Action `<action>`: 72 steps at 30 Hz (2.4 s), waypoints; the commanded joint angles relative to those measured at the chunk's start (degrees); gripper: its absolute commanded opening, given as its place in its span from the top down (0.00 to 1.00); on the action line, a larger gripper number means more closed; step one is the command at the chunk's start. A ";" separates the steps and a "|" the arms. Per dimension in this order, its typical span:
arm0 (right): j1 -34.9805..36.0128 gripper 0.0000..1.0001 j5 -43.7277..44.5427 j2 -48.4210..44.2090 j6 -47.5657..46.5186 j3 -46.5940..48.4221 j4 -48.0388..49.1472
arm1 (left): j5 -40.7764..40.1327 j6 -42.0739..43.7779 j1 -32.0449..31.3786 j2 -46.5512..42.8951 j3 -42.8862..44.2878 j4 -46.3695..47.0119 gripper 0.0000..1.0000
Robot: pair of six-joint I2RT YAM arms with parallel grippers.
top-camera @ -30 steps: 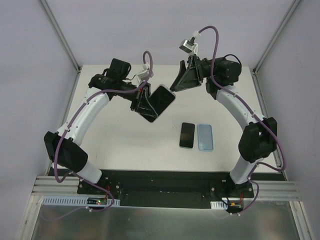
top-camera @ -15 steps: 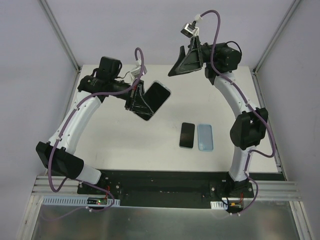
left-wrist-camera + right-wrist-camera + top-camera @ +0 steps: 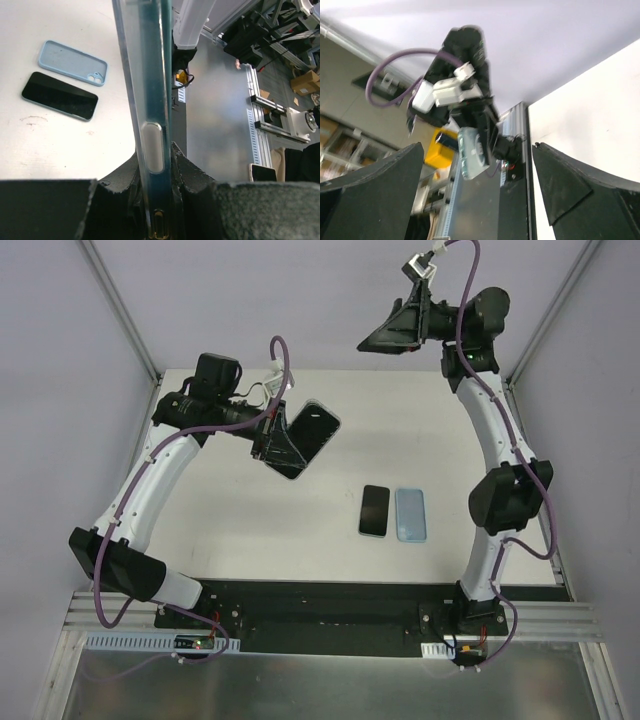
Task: Take the phone out of the phone case
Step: Remove the phone case from the phone.
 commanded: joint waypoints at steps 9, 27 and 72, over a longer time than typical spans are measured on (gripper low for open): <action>3.00 0.01 20.03 -12.21 -60.31 -0.97 -63.82 | -4.98 0.97 0.65 -2.74 2.02 1.10 1.00; 17.15 0.01 29.70 -21.63 -83.97 -10.39 -78.25 | -11.39 7.30 -3.48 -2.47 -1.67 1.10 1.00; 12.93 0.93 11.16 -14.51 -52.60 -19.27 -52.32 | -22.03 13.89 -9.90 -3.00 -2.47 -2.85 1.00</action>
